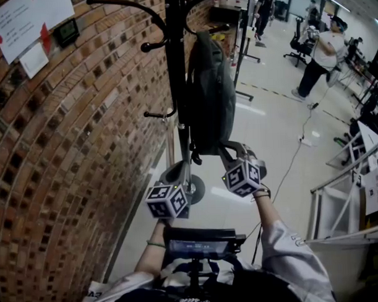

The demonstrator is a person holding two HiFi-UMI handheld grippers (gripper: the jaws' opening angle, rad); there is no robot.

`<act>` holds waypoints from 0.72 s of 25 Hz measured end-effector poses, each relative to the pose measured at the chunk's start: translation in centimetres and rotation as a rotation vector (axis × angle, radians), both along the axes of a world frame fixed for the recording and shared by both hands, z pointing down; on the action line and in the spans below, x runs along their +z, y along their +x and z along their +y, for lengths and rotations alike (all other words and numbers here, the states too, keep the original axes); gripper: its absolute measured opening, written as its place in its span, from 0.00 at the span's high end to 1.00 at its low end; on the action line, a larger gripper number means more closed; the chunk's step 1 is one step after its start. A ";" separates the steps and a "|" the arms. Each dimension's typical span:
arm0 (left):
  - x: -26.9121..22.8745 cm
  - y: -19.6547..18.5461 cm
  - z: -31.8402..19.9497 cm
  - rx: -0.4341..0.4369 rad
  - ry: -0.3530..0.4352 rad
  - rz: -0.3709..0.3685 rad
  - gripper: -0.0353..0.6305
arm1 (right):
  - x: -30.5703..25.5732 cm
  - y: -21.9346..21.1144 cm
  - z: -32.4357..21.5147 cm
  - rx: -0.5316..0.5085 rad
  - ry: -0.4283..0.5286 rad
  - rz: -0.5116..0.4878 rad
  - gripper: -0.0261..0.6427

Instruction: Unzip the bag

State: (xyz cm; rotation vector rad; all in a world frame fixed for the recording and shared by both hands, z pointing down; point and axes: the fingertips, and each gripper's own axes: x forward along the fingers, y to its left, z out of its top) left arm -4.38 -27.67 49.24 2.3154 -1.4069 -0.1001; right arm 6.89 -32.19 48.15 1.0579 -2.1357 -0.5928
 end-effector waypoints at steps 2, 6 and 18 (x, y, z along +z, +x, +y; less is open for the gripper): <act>-0.1 -0.1 0.1 -0.006 -0.008 -0.011 0.94 | 0.1 0.0 0.3 0.007 -0.004 -0.061 0.94; 0.1 -0.2 -0.2 -0.005 -0.001 0.003 0.94 | -0.3 0.3 0.7 0.054 -0.005 -0.224 0.92; 0.2 0.1 0.1 -0.021 -0.044 -0.025 0.94 | -2.4 0.9 3.3 0.126 -0.068 -0.611 0.86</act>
